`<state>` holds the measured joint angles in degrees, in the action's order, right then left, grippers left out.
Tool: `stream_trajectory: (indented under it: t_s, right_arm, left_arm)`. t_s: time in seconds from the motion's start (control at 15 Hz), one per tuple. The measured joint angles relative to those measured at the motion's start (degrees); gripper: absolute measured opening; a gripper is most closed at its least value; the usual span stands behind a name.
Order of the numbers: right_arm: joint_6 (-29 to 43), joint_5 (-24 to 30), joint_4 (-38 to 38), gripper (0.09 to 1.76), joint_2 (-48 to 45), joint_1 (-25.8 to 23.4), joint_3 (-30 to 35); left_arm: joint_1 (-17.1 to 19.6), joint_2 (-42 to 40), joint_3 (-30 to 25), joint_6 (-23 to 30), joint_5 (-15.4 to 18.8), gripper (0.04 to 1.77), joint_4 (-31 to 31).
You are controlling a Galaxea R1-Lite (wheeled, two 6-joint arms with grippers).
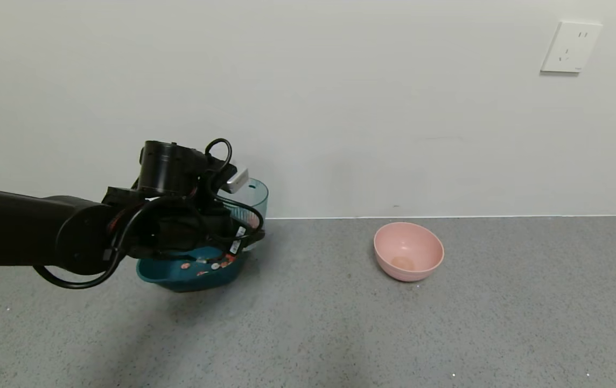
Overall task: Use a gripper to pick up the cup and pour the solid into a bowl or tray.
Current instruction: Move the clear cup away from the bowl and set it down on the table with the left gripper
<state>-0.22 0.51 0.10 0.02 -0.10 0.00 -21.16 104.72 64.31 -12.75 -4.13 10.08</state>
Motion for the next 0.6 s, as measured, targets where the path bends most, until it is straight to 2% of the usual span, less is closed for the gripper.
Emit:
stream_trajectory:
  t_s: [0.2,0.4,0.6]
  right_arm:
    - [-0.05,-0.02,-0.02,1.71,0.0,0.0,0.0]
    - [0.0,-0.02,-0.02,1.71,0.0,0.0,0.0]
    - [0.0,-0.02,-0.02,1.71,0.0,0.0,0.0]
  left_arm:
    - [-4.99,1.54,-0.56,2.65,0.17,1.26,6.14]
    - [-7.19,5.12,-1.35,7.06,2.18,1.25,10.7]
    - [-7.61,9.51,-1.3,7.94,3.4,1.25,14.23]
